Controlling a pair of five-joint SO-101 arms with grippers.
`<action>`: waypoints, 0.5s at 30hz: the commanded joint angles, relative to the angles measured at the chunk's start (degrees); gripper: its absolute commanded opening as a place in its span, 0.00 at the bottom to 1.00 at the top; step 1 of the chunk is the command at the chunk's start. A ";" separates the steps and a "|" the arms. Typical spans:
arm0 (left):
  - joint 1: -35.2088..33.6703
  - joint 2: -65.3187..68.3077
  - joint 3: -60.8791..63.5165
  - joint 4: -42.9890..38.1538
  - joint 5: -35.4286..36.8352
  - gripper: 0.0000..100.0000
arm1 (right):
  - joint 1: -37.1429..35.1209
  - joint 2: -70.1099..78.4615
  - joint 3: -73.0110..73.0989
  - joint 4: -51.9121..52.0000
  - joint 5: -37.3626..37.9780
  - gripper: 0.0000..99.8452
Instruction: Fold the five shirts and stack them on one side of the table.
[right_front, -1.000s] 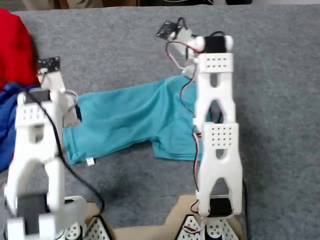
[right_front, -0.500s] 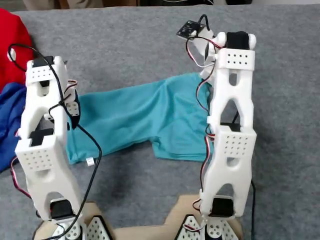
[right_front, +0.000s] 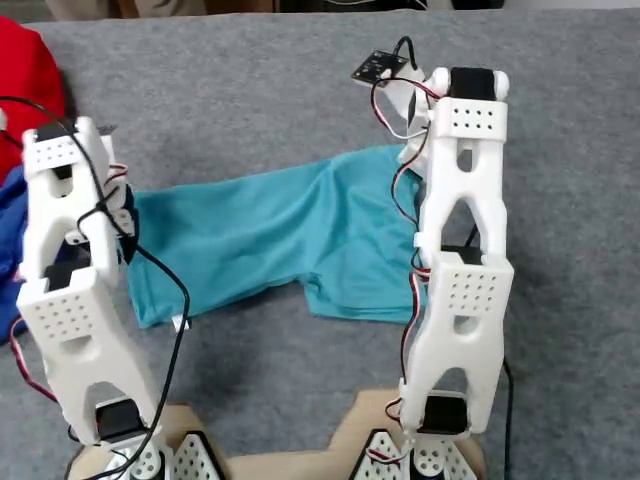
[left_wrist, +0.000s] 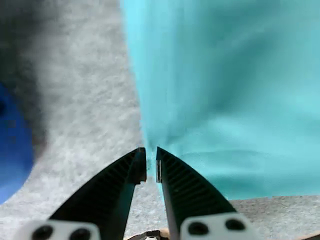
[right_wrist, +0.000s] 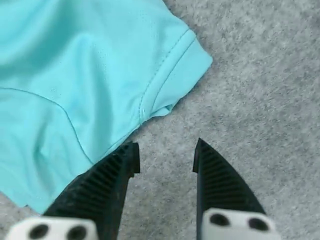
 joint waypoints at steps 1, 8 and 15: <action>2.46 1.63 -4.31 0.62 0.00 0.05 | 0.31 -4.70 0.04 0.88 -1.32 0.20; -0.35 3.74 -7.21 2.81 1.85 0.14 | 0.31 -6.46 1.98 1.14 -1.23 0.20; -0.44 -12.18 6.68 2.81 -2.64 0.15 | -2.33 -27.21 30.02 -0.35 3.60 0.20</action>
